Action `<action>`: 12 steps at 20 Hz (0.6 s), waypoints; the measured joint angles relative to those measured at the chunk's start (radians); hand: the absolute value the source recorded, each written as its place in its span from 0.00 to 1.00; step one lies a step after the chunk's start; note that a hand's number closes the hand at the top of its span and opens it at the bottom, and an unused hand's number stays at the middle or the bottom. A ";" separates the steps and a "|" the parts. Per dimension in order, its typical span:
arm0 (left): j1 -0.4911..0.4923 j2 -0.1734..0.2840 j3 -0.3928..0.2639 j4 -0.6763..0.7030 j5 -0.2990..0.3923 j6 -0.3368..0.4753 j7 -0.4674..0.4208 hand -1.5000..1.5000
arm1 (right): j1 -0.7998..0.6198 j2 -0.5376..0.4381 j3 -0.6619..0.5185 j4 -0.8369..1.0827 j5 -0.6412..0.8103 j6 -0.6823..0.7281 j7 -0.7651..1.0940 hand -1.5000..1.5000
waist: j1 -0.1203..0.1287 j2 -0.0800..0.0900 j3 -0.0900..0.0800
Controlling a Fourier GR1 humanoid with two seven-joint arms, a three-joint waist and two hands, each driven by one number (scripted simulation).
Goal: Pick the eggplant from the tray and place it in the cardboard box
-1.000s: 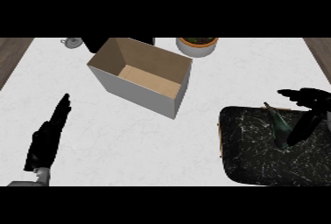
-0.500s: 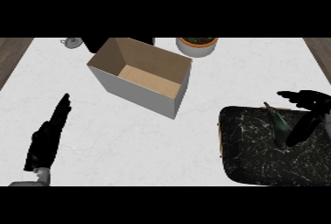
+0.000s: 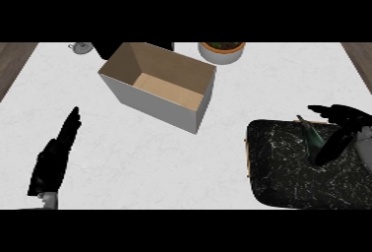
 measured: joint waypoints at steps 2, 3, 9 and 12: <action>-0.013 -0.003 0.017 0.017 -0.001 -0.010 -0.003 0.50 | 0.007 0.024 0.001 0.009 0.024 -0.017 -0.010 0.00 | 0.000 0.000 0.000; -0.014 -0.006 0.022 0.018 -0.004 -0.017 -0.001 0.50 | 0.010 0.029 -0.005 0.007 0.032 -0.013 -0.006 0.00 | -0.001 0.000 0.000; -0.024 -0.028 0.041 0.027 -0.030 -0.034 -0.003 0.50 | 0.024 0.041 -0.019 0.003 0.080 0.011 -0.031 0.00 | -0.001 -0.002 -0.003; -0.029 -0.034 0.055 0.042 -0.034 -0.044 -0.014 0.50 | 0.025 0.047 -0.021 0.009 0.098 0.027 -0.042 0.00 | -0.001 -0.004 -0.006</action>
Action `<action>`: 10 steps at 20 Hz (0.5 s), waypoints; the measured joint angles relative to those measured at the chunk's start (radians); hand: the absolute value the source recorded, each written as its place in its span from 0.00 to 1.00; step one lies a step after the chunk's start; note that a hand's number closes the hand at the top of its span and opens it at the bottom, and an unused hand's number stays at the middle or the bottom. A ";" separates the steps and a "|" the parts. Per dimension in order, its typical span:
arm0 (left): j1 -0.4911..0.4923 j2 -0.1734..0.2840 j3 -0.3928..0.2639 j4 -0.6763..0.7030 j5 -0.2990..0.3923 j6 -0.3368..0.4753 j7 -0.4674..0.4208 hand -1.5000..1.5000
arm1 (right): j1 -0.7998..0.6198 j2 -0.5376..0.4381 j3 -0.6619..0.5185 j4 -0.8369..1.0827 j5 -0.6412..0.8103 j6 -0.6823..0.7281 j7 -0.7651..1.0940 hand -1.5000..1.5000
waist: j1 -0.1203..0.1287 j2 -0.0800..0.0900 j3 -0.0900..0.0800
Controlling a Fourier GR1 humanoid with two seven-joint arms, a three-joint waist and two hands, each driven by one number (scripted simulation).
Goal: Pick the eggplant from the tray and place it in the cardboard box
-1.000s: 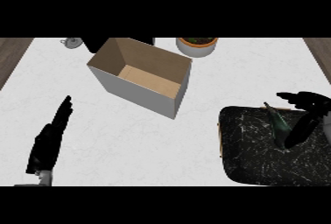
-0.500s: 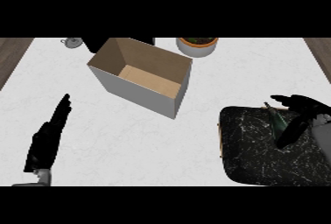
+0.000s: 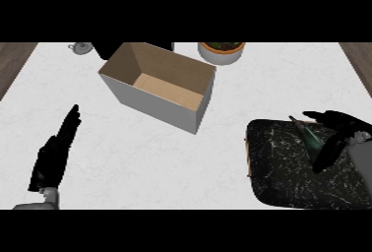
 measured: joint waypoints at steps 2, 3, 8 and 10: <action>-0.002 0.002 0.006 -0.003 0.001 -0.010 0.007 0.50 | 0.007 0.017 -0.005 -0.007 0.007 -0.011 0.012 1.00 | -0.001 -0.002 -0.004; 0.004 -0.002 0.006 -0.013 0.001 -0.012 0.013 0.50 | 0.009 0.019 -0.013 -0.009 0.007 -0.015 0.007 1.00 | 0.000 -0.003 -0.004; 0.004 -0.013 0.013 -0.007 -0.007 -0.014 -0.001 0.50 | 0.026 0.012 0.009 -0.016 0.094 -0.109 -0.075 1.00 | 0.001 -0.004 -0.005; -0.006 -0.016 0.018 0.002 -0.010 -0.018 0.000 0.50 | 0.025 0.009 0.019 -0.029 0.129 -0.137 -0.086 1.00 | 0.001 -0.002 -0.003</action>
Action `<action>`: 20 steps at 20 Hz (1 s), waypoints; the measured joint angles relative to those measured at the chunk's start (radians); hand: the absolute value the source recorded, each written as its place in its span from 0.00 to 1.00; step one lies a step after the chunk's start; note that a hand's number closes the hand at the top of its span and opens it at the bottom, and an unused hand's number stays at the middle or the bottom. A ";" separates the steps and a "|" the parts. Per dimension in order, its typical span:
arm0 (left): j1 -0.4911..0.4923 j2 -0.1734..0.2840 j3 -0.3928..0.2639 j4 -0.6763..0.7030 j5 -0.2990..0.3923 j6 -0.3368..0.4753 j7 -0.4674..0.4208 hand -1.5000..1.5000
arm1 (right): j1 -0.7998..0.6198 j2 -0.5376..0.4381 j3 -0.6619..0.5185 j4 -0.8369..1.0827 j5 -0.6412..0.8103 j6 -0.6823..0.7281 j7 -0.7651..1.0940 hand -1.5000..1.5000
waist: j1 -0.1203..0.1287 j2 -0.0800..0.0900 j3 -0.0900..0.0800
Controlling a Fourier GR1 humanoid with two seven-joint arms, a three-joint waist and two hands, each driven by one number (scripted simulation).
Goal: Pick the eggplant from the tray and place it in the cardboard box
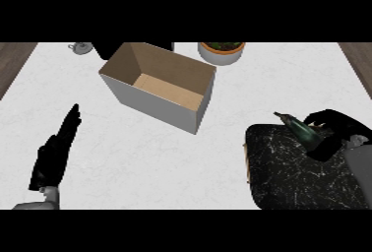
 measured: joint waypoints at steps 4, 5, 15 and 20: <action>-0.008 -0.010 -0.005 0.008 -0.012 0.001 -0.008 0.50 | -0.029 -0.007 0.031 0.031 0.073 -0.078 -0.105 1.00 | 0.007 0.006 0.005; -0.013 -0.009 -0.007 0.009 -0.014 -0.002 -0.008 0.50 | -0.047 -0.006 0.054 0.027 0.095 -0.099 -0.143 1.00 | 0.013 0.008 0.007; -0.055 -0.013 -0.018 0.031 -0.018 -0.017 -0.006 0.50 | -0.286 0.014 0.207 0.163 0.288 -0.372 -0.541 1.00 | 0.054 0.023 0.011; -0.045 -0.017 -0.016 0.004 -0.020 -0.013 0.021 0.50 | -0.419 0.030 0.162 0.337 0.311 -0.489 -0.671 1.00 | 0.041 0.019 0.010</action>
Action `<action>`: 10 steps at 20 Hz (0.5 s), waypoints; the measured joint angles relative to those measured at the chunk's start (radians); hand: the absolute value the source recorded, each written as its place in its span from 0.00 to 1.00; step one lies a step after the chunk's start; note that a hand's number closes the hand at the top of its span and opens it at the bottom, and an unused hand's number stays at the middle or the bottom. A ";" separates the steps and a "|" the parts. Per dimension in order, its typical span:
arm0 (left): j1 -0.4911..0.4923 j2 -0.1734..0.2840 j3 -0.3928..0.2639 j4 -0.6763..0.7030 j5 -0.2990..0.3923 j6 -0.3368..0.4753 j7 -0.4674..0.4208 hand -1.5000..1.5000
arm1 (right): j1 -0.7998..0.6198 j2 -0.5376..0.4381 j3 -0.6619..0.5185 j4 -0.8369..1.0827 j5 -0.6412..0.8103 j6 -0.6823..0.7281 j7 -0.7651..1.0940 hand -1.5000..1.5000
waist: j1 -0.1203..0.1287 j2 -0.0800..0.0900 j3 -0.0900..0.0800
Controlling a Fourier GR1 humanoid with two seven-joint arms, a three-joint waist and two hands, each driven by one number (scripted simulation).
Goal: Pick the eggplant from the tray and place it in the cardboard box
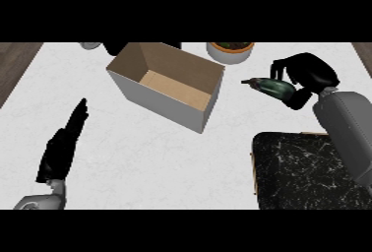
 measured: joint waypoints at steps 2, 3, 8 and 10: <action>0.013 0.014 0.017 -0.010 0.014 -0.014 0.000 0.50 | -0.043 0.007 -0.030 0.025 -0.029 0.005 -0.050 1.00 | -0.006 -0.003 0.000; 0.017 0.017 0.021 -0.015 0.017 -0.015 0.005 0.50 | -0.049 0.015 -0.049 0.013 -0.061 0.019 -0.077 1.00 | -0.013 -0.006 -0.001; 0.024 0.014 0.031 -0.001 0.016 -0.009 -0.010 0.50 | -0.098 0.062 -0.145 -0.018 -0.216 0.090 -0.202 1.00 | -0.028 -0.010 -0.001; 0.036 0.007 0.024 -0.004 0.010 -0.006 -0.019 0.50 | -0.130 0.077 -0.170 -0.033 -0.266 0.143 -0.218 1.00 | -0.031 -0.011 -0.001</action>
